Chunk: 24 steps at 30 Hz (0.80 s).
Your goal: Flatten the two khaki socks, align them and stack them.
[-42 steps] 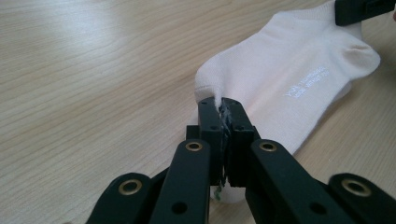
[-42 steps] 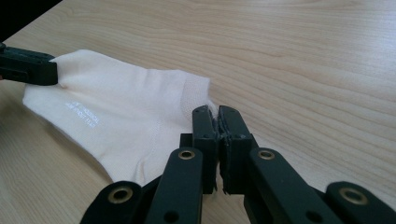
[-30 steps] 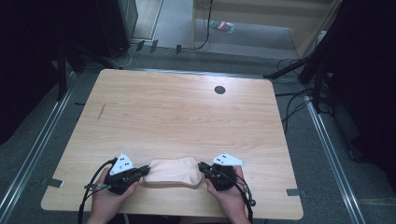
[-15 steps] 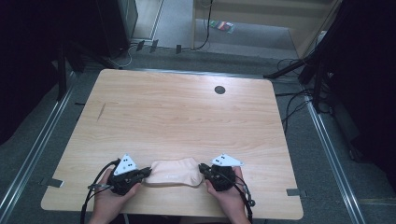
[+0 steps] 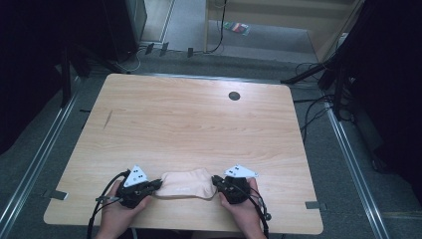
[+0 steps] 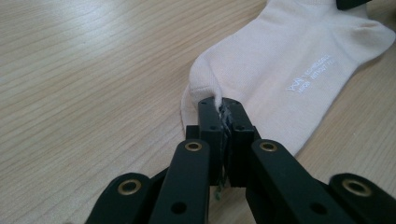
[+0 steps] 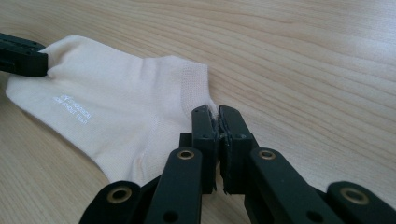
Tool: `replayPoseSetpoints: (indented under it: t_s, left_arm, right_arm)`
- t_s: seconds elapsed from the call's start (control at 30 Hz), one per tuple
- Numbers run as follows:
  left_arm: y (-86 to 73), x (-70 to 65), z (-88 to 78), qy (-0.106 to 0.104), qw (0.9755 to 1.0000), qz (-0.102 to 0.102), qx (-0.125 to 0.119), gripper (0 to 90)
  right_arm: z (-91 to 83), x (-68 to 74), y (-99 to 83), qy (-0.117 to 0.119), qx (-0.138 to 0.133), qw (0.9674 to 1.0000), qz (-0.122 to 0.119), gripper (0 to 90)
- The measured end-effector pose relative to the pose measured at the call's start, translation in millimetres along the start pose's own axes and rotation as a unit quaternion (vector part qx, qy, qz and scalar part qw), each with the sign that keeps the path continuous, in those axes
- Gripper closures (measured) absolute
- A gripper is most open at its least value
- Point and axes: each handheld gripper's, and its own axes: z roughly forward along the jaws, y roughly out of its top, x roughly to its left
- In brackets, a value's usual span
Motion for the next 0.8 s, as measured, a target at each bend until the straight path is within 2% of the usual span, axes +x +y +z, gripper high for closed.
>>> replayPoseSetpoints:
  t_s: [0.13, 0.47, 0.5, 0.53, 0.57, 0.6, 0.7, 0.8]
  left_arm:
    - [-0.5, 1.0, 0.3, -0.002, 1.0, 0.0, 0.001, 89.0]
    - [-1.7, 2.7, 1.2, -0.008, 0.9999, -0.009, -0.005, 88.9]
    - [-2.1, 3.6, 1.2, -0.013, 0.9998, -0.014, -0.006, 88.5]
    - [-3.2, 6.1, 1.4, -0.028, 0.9992, -0.026, -0.015, 86.6]
    - [-3.8, 7.9, 1.2, -0.038, 0.9984, -0.034, -0.024, 78.6]
    - [-3.7, 9.5, -0.1, -0.039, 0.998, -0.038, -0.033, 67.9]
    - [-2.0, 12.4, -4.9, -0.033, 0.9958, -0.058, -0.062, 39.9]
    - [0.0, 13.7, -8.8, -0.021, 0.9937, -0.073, -0.082, 16.6]
  right_arm:
    - [0.8, -0.2, -1.0, 0.001, 0.001, 1.0, 0.005, 86.4]
    - [2.7, -1.7, -2.2, 0.004, 0.003, 1.0, 0.0, 85.9]
    - [2.8, -2.2, -2.3, 0.009, 0.001, 1.0, 0.0, 83.4]
    - [2.9, -2.8, -2.5, 0.016, -0.001, 0.9999, 0.0, 75.8]
    - [3.9, -3.7, -3.0, 0.036, -0.004, 0.9994, 0.003, 65.3]
    - [4.4, -4.6, -3.5, 0.046, -0.013, 0.9989, 0.003, 56.2]
    - [0.7, -4.2, -2.2, 0.03, -0.052, 0.9981, -0.017, 35.4]
    - [-2.7, -2.7, 0.4, 0.016, -0.068, 0.9974, -0.014, 18.2]
